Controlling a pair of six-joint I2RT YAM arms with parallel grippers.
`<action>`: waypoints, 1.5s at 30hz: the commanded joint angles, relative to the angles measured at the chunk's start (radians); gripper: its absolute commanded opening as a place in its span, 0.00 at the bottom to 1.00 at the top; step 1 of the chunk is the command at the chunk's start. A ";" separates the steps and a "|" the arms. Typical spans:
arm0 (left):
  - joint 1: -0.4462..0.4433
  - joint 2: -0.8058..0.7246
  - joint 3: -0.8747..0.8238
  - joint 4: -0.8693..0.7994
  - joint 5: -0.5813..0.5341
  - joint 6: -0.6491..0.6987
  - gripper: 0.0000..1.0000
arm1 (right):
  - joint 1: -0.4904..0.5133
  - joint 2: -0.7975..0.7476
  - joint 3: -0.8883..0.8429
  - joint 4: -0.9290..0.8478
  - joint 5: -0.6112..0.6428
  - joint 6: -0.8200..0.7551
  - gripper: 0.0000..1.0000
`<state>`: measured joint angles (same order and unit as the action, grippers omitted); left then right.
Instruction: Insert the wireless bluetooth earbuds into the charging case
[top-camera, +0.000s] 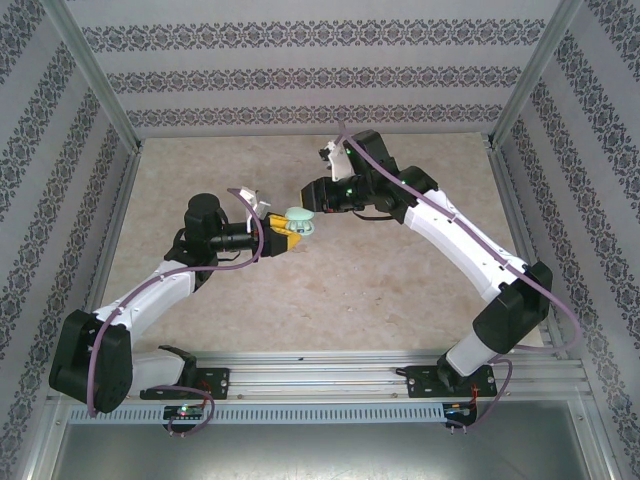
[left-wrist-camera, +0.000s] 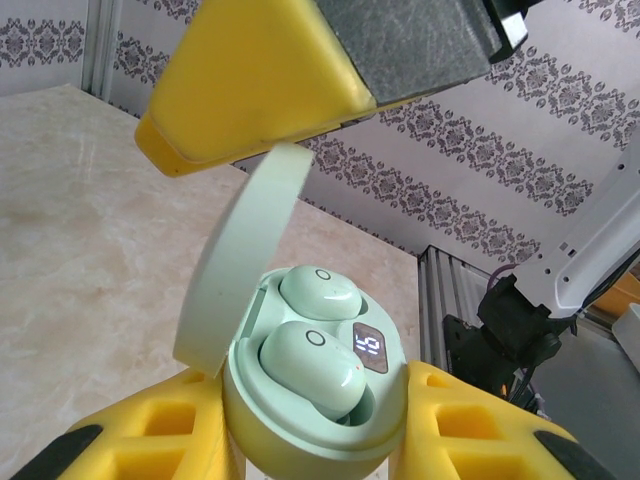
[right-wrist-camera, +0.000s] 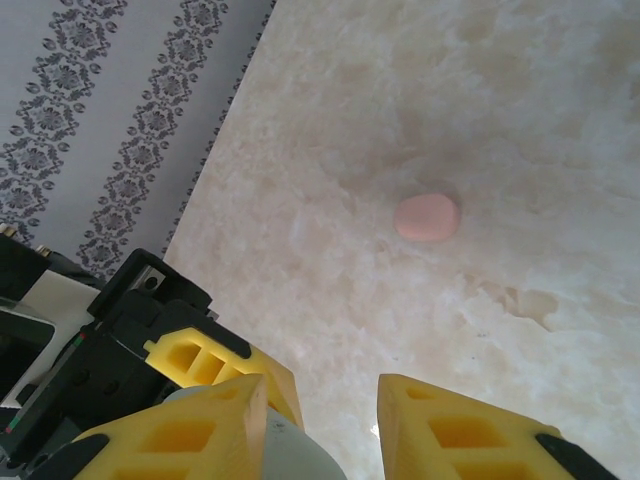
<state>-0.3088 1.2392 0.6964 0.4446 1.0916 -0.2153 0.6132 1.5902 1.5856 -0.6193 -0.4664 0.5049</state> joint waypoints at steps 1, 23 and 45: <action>-0.013 0.000 0.009 0.071 0.016 -0.015 0.16 | 0.012 -0.003 -0.010 0.026 -0.037 0.020 0.35; -0.013 0.007 0.016 0.122 -0.014 -0.056 0.17 | -0.059 -0.178 -0.322 0.360 -0.166 0.366 0.47; -0.045 0.067 0.084 0.188 -0.058 -0.099 0.16 | -0.009 -0.227 -0.517 0.656 -0.199 0.636 0.53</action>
<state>-0.3344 1.3304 0.7296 0.6323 1.0451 -0.3450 0.5892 1.3834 1.0821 -0.0006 -0.6388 1.1130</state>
